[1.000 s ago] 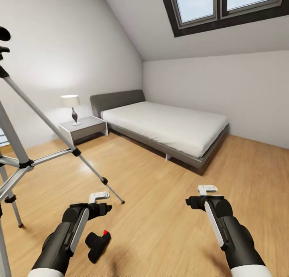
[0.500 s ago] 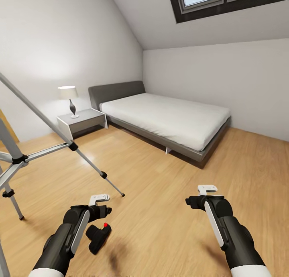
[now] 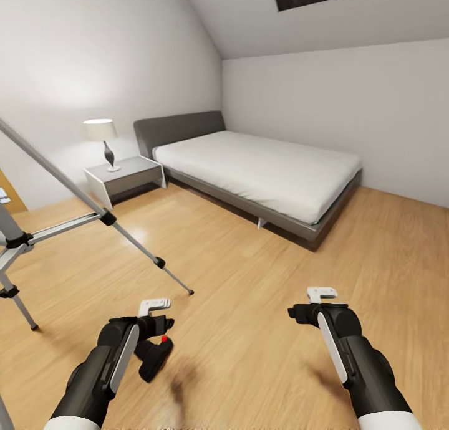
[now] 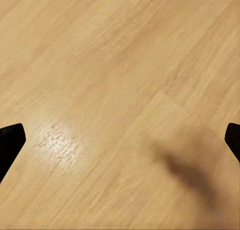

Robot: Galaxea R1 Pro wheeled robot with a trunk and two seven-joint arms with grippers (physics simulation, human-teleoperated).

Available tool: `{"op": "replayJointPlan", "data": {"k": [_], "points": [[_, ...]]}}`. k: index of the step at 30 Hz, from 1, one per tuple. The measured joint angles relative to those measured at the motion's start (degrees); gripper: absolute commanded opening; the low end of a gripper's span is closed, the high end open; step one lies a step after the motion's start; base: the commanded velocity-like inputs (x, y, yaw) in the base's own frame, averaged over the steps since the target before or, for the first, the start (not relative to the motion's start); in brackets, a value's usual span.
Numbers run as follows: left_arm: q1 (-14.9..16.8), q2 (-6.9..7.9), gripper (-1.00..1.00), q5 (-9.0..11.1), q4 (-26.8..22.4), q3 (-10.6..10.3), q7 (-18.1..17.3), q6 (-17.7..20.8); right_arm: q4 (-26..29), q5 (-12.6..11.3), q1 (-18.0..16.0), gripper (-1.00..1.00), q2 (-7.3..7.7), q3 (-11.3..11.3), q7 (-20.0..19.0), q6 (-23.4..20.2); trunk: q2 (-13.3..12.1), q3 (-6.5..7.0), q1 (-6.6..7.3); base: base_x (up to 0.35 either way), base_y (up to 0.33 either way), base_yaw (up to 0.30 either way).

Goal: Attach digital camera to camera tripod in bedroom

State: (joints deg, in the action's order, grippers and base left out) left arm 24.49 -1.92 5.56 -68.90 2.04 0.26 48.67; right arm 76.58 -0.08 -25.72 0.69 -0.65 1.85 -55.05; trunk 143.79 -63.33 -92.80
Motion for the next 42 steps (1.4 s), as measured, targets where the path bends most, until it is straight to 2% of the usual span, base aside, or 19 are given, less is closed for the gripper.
{"op": "replayJointPlan", "data": {"k": [42], "points": [[0.00, -0.31, 1.00, -0.01, 0.05, 0.00, 0.13, -0.09, -0.09, -0.39, 0.00, 1.00, 0.08, -0.07, -0.14, -0.06, 0.57, -9.31, -1.08, 0.000, 0.000, 0.000]]}}
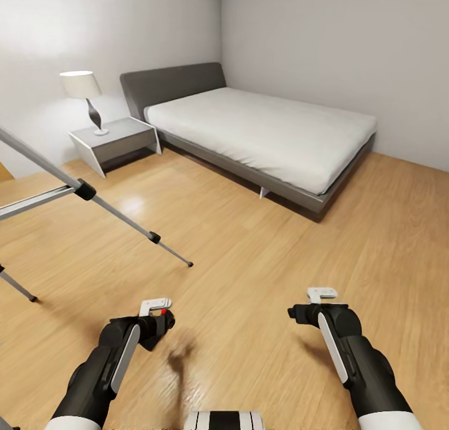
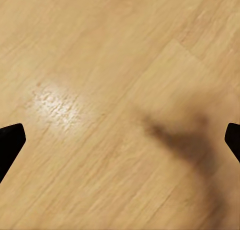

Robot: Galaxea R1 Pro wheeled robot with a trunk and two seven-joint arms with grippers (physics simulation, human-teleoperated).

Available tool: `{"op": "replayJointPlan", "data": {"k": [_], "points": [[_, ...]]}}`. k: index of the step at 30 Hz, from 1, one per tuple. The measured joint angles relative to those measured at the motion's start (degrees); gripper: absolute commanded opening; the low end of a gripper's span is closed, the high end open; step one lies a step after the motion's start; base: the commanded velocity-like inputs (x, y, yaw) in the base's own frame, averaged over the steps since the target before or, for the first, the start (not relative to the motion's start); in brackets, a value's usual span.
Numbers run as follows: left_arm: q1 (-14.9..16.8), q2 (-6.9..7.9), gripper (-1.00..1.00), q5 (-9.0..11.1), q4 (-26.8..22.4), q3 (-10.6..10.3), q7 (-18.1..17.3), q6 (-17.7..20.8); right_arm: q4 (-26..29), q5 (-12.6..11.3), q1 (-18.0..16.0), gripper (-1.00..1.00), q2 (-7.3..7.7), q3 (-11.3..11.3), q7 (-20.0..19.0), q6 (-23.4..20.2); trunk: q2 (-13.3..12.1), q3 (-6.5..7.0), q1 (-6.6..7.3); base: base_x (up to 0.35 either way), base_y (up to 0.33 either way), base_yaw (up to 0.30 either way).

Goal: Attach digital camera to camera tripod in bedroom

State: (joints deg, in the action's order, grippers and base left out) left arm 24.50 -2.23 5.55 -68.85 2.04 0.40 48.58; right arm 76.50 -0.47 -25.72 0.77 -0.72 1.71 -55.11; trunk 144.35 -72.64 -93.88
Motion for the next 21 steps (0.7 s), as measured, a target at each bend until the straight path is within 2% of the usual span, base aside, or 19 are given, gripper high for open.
{"op": "replayJointPlan", "data": {"k": [21], "points": [[0.00, 0.00, 1.00, 0.00, -0.63, 0.00, -0.02, 0.02, 0.05, -0.06, 0.00, 1.00, 0.01, -0.37, 0.06, -0.13, 0.28, -4.66, -0.54, 0.000, 0.000, 0.000]]}}
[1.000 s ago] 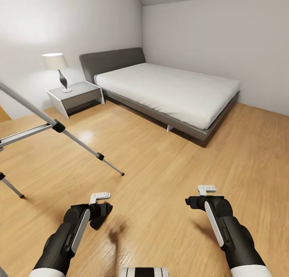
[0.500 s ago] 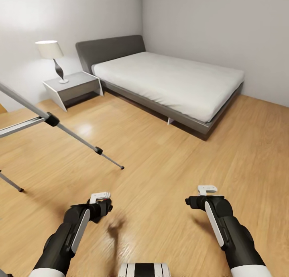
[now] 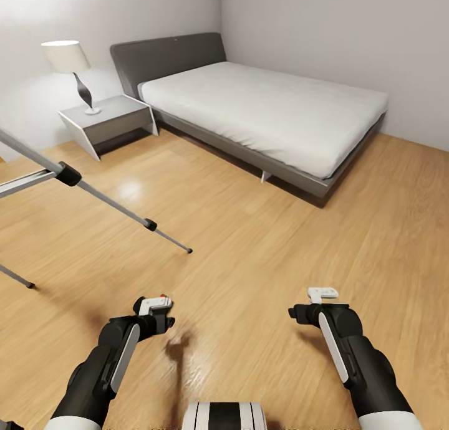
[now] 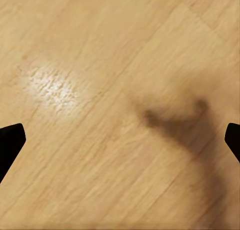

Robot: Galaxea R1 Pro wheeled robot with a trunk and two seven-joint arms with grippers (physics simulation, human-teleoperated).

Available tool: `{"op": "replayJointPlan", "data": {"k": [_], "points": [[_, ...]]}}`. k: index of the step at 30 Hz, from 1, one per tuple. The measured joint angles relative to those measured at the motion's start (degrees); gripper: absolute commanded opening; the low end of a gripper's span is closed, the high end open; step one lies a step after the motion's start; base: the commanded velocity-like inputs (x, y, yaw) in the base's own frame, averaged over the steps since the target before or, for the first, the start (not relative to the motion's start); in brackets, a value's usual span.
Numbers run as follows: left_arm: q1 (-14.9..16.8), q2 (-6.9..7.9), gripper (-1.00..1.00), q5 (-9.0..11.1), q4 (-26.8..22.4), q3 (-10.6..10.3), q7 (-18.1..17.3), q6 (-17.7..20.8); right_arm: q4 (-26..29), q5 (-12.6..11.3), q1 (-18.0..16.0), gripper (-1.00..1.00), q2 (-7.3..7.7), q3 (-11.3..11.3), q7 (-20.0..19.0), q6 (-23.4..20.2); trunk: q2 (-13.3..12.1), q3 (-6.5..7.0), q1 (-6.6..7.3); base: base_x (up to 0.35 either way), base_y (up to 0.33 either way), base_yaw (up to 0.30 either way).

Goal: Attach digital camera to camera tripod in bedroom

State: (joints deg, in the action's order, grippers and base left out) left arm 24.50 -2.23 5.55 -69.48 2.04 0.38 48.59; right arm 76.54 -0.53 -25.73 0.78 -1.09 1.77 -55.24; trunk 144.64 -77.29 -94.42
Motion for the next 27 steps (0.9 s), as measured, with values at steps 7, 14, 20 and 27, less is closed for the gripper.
{"op": "replayJointPlan", "data": {"k": [7, 14, 20, 27], "points": [[0.00, 0.00, 1.00, 0.10, -0.88, 0.00, -0.26, 0.10, 0.39, -0.11, 0.00, 1.00, 0.00, -0.13, -0.40, -0.22, 0.09, -1.55, -0.18, 0.000, 0.000, 0.000], [0.00, 0.00, 1.00, 0.20, -1.76, 0.00, -0.43, 0.06, 2.76, -0.35, 0.54, 1.00, 0.18, 0.01, -2.53, -0.07, 0.19, -3.10, -0.36, 0.000, 0.000, 0.000], [0.00, -0.36, 1.00, 0.23, -6.05, -0.01, -0.46, -0.01, 6.18, -0.26, 0.95, 1.00, 0.12, -0.10, -9.23, 1.05, 0.27, -4.43, -0.51, 0.000, 0.000, 0.000], [0.00, -1.32, 1.00, 0.21, -10.46, -0.06, -0.41, -0.02, 8.20, -0.21, 1.03, 1.00, 0.01, -0.24, -12.43, 3.88, 0.36, -5.98, -0.69, 0.000, 0.000, 0.000]]}}
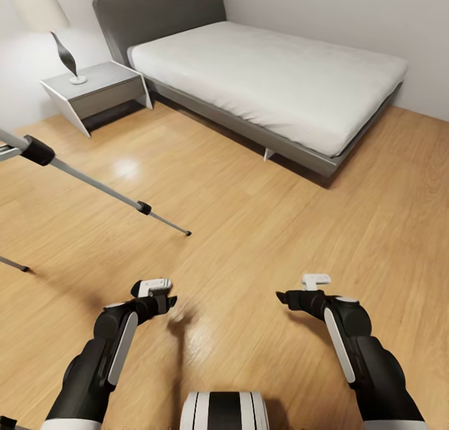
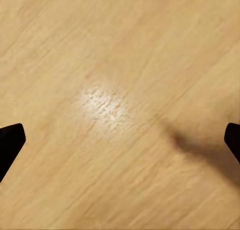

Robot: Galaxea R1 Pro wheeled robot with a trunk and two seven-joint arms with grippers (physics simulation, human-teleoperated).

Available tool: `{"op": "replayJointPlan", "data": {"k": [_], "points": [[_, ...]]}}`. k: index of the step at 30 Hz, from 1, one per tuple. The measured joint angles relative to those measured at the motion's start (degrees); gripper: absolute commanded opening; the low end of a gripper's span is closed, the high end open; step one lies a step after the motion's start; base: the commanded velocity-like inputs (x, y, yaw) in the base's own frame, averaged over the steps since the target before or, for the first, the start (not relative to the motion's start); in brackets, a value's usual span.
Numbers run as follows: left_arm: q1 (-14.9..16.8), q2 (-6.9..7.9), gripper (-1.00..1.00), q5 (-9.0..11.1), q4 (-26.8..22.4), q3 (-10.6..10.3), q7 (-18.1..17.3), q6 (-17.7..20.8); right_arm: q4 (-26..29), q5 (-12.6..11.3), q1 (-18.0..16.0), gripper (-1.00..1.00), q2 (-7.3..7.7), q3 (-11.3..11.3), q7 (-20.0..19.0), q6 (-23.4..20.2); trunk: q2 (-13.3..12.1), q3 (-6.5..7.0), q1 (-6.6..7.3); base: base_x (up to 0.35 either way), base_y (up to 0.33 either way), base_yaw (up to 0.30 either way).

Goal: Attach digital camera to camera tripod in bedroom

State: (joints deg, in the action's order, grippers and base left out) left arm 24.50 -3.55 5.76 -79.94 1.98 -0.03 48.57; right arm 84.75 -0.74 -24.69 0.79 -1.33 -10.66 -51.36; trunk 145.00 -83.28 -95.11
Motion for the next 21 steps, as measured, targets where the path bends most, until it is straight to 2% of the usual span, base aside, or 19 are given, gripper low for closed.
{"op": "replayJointPlan", "data": {"k": [3, 7, 15, 21], "points": [[0.00, -0.75, 1.00, 0.04, -2.06, -0.01, 0.02, -0.46, 2.87, 0.00, 0.02, 1.00, -0.20, -0.05, -0.77, 1.19, 0.04, -0.66, -0.08, 0.000, 0.000, 0.000], [0.00, -1.22, 1.00, 0.51, -2.50, -0.24, 0.03, -0.85, 4.05, 0.01, 0.02, 1.00, -0.32, -0.09, -0.92, 1.04, 0.09, -1.55, -0.18, 0.000, 0.000, 0.000], [0.00, -1.81, 1.00, 4.08, -2.96, -0.49, 0.10, -1.10, 4.74, 0.02, 0.02, 1.00, -0.46, -0.12, -0.88, -0.83, 0.20, -3.33, -0.39, 0.000, 0.000, 0.000], [0.00, -1.85, 1.00, 5.35, -3.51, -0.61, 0.11, -1.08, 4.82, 0.02, 0.02, 1.00, -0.41, -0.24, -0.84, -3.80, 0.28, -4.66, -0.54, 0.000, 0.000, 0.000]]}}
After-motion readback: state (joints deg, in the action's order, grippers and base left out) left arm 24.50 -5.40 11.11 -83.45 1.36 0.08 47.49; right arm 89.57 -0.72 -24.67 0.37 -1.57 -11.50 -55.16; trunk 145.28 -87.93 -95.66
